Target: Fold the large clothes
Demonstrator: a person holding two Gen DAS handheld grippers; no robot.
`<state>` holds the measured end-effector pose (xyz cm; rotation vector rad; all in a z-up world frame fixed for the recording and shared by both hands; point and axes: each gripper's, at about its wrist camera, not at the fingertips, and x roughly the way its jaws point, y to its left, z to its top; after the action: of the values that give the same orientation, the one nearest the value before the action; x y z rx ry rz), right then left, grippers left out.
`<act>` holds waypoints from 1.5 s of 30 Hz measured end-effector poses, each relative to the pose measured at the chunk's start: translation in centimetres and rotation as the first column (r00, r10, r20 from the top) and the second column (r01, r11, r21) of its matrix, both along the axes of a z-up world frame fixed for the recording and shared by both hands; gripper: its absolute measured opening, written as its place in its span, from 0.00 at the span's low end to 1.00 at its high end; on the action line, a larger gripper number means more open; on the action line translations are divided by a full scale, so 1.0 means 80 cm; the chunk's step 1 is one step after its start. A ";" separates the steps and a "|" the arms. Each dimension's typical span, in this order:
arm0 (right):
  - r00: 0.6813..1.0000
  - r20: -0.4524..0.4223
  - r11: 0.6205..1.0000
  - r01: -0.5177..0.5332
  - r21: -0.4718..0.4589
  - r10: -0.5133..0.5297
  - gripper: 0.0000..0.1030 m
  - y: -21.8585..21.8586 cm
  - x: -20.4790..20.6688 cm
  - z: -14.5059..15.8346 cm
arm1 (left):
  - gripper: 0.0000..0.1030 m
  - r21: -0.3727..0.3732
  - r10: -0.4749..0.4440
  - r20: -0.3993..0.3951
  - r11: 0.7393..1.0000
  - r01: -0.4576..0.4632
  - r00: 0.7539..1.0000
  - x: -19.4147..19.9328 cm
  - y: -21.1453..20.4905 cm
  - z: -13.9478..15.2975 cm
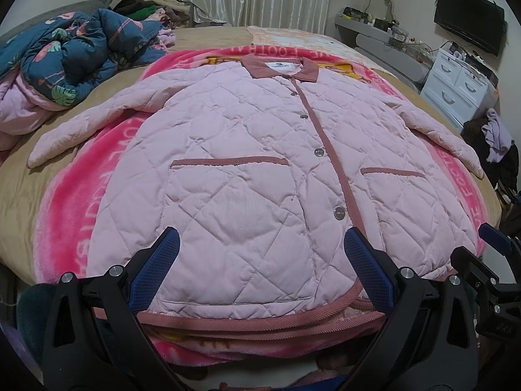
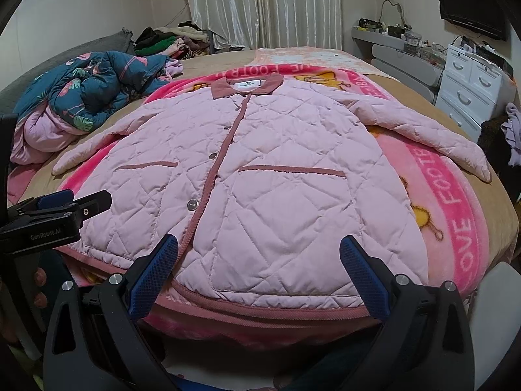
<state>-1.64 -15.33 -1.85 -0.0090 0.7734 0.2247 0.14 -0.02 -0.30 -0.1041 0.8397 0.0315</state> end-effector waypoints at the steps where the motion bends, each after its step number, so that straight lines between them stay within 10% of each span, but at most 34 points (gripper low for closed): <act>1: 1.000 0.002 1.000 0.001 0.000 -0.001 0.96 0.000 -0.001 0.001 | 0.92 -0.001 0.000 0.000 1.000 0.000 1.000 -0.001 0.000 0.002; 45: 1.000 0.026 1.000 0.018 -0.013 -0.018 0.96 -0.004 0.007 0.012 | 0.92 -0.002 0.010 -0.001 1.000 -0.010 1.000 0.021 -0.010 0.006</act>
<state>-1.06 -15.62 -0.88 -0.0173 0.7490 0.2024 1.82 -0.86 0.21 -0.1101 0.8401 0.0400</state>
